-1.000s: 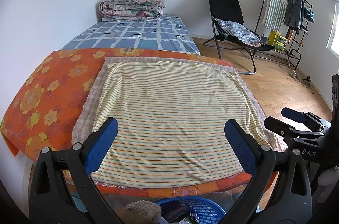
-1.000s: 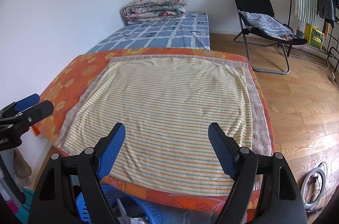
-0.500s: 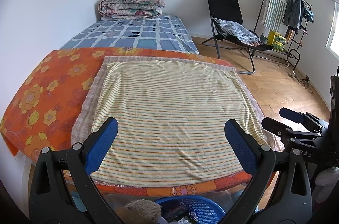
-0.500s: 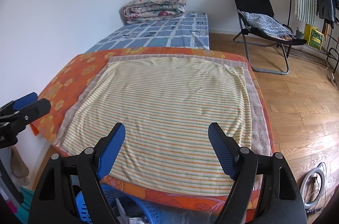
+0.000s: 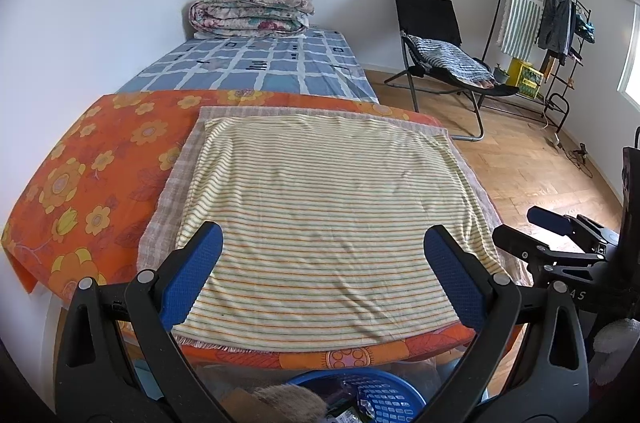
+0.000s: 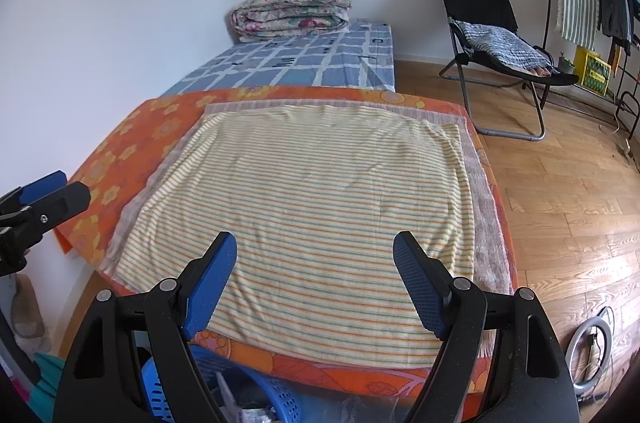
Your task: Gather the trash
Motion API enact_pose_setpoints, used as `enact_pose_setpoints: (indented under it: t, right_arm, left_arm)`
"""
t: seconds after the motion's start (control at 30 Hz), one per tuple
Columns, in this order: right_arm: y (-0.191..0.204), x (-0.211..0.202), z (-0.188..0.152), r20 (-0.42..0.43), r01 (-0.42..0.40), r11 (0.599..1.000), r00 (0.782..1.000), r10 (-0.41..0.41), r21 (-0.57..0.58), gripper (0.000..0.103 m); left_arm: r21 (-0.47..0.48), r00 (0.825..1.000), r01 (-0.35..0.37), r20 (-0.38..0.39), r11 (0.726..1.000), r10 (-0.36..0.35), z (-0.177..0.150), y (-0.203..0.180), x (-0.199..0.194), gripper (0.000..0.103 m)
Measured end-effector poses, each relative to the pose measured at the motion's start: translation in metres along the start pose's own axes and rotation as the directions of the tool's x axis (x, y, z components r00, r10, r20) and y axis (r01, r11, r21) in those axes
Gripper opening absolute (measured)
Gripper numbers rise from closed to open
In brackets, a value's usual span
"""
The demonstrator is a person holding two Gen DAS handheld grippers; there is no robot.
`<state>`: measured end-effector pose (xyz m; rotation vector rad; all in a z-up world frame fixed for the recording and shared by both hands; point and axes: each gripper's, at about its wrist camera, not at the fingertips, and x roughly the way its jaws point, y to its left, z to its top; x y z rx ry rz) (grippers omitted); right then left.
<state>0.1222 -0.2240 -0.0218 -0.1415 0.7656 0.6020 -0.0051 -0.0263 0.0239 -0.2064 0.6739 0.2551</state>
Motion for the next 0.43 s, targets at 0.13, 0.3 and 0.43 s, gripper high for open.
enact_pose_setpoints:
  t: [0.13, 0.3, 0.43]
  right_arm:
    - [-0.0011, 0.0011, -0.0004, -0.005, 0.001, 1.000, 1.000, -0.001, -0.001, 0.080]
    - [-0.0016, 0.0018, -0.0005, -0.008, 0.001, 1.000, 1.000, -0.001, -0.004, 0.081]
    - [-0.0009, 0.0029, -0.0006, -0.012, 0.001, 1.000, 1.000, -0.001, -0.004, 0.081]
  left_arm:
    - [0.012, 1.000, -0.017, 0.009, 1.000, 0.017, 0.0000, -0.0027, -0.0011, 0.102]
    - [0.009, 1.000, -0.017, 0.008, 1.000, 0.017, -0.0003, -0.0029, -0.0013, 0.102]
    - [0.003, 1.000, -0.022, 0.009, 1.000, 0.022, -0.0015, -0.0048, -0.0023, 0.102]
